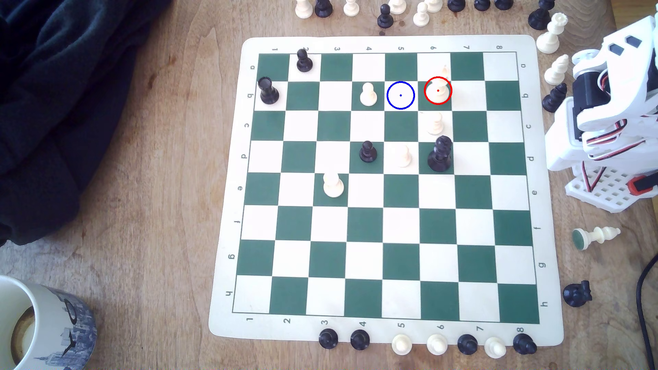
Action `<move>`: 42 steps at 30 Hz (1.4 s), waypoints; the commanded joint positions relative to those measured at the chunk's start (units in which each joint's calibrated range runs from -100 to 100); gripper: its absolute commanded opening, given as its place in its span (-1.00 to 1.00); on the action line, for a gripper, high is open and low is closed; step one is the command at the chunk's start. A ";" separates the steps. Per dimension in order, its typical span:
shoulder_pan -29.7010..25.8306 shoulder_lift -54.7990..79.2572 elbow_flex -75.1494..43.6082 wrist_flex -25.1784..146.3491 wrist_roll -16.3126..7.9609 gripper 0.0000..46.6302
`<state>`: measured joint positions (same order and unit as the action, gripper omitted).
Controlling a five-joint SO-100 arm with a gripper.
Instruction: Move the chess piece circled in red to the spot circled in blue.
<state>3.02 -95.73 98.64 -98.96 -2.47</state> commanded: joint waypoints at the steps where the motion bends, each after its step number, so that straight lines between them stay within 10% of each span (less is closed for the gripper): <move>1: 0.07 -0.11 1.26 -0.46 0.15 -0.95; 35: 1.94 0.06 -25.57 124.19 -0.34 -0.99; 36: 1.71 0.06 -26.21 125.42 -0.78 -0.99; 37: 1.63 0.06 -30.19 132.38 -8.74 -0.99; 42: 3.04 0.06 -35.09 143.76 -8.99 -0.99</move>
<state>4.50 -95.89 71.08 36.57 -9.30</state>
